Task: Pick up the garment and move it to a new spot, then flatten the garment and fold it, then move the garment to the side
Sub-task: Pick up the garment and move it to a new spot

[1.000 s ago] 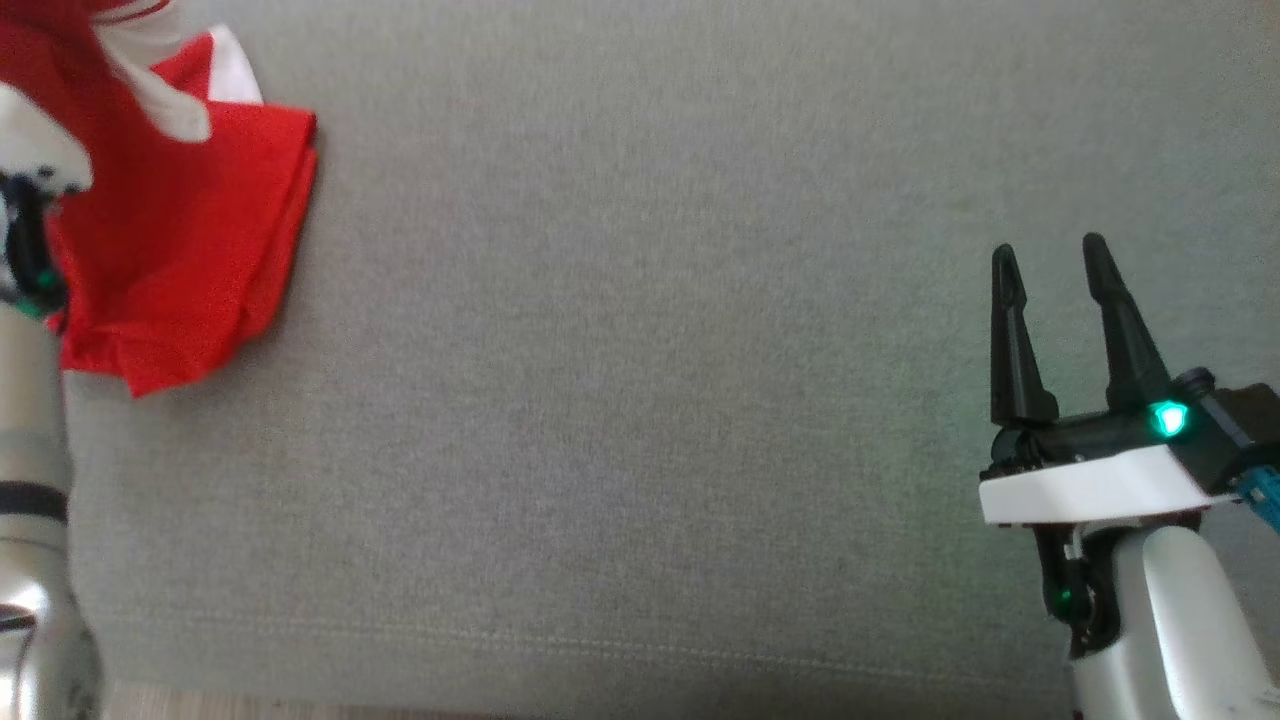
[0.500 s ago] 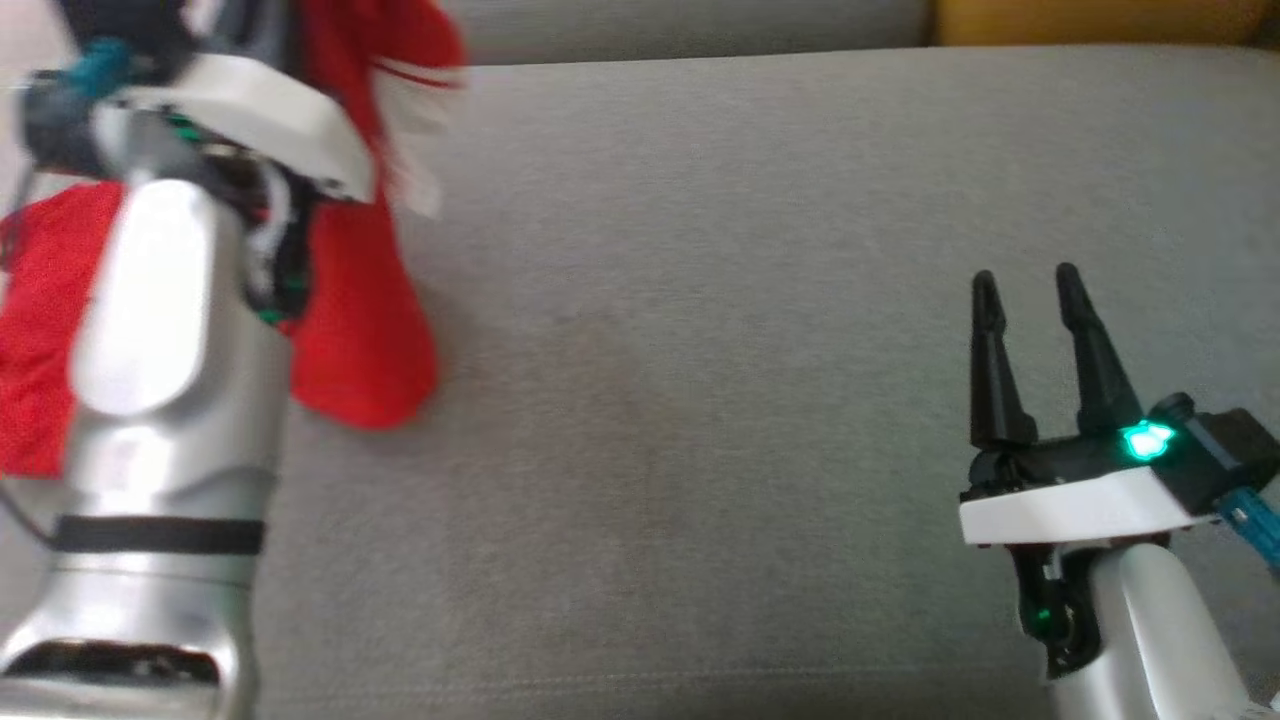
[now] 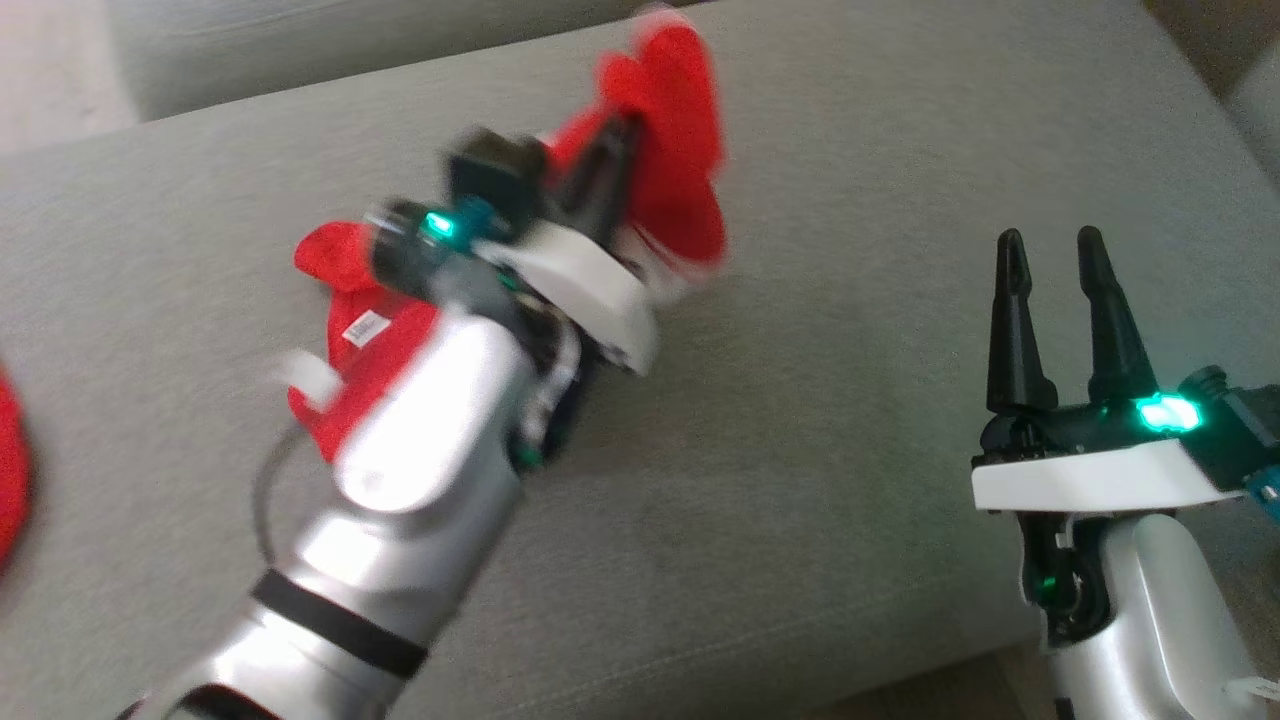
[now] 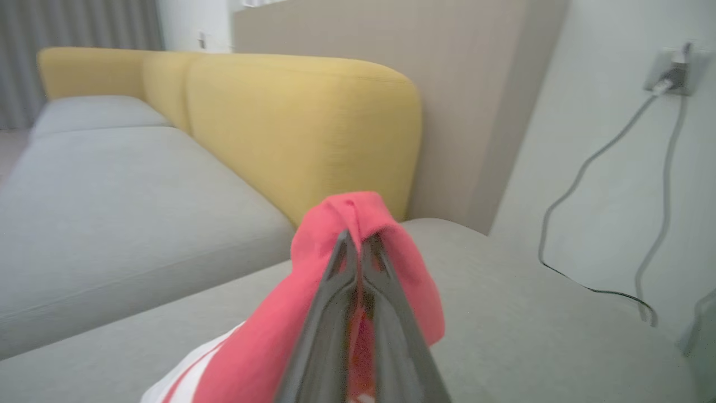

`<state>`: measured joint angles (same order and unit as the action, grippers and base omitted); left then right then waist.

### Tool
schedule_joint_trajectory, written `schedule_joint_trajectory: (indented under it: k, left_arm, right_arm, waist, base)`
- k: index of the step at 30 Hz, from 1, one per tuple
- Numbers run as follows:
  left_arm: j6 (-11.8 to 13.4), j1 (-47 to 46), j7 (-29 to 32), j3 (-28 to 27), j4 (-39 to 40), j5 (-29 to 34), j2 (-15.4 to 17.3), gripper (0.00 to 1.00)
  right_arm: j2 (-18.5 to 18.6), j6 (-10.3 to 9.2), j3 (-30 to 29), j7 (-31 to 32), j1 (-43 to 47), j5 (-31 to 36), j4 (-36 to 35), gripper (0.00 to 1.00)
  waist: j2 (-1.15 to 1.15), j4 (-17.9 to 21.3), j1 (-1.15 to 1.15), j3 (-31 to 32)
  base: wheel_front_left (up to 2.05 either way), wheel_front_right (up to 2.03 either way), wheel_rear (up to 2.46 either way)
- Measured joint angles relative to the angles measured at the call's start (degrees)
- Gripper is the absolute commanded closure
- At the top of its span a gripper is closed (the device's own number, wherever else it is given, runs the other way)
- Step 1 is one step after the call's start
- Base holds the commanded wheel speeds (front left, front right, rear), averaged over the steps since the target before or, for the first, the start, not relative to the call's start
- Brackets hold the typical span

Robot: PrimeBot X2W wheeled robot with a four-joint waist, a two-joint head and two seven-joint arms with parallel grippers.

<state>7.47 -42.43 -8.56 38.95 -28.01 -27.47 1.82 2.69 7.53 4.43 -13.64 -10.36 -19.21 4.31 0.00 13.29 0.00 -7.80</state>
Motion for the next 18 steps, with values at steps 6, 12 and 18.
schedule_joint_trajectory:
  k: [6,12,18]
  left_arm:
    - [4.44,-0.37,-2.32,9.72,-0.22,-6.21,-0.03,0.0]
    - [6.84,-1.66,-5.25,7.91,-4.93,-7.58,0.43,0.0]
    - [6.14,3.9,-5.76,3.24,-1.51,-7.56,6.55,0.0]
  right_arm:
    - [0.01,0.0,-0.34,-0.18,-0.01,-0.47,1.07,0.0]
    - [-0.01,0.0,-1.24,-0.52,0.53,-0.35,2.14,0.0]
    - [-0.02,0.0,-2.37,0.02,3.61,1.47,3.55,0.0]
  waist:
    - [0.0,2.73,0.0,-0.37]
    - [0.0,0.07,0.0,0.94]
    - [0.0,-5.28,0.0,3.38]
  base:
    - [0.0,0.0,0.0]
    - [0.0,0.0,0.0]
    - [0.0,0.0,0.0]
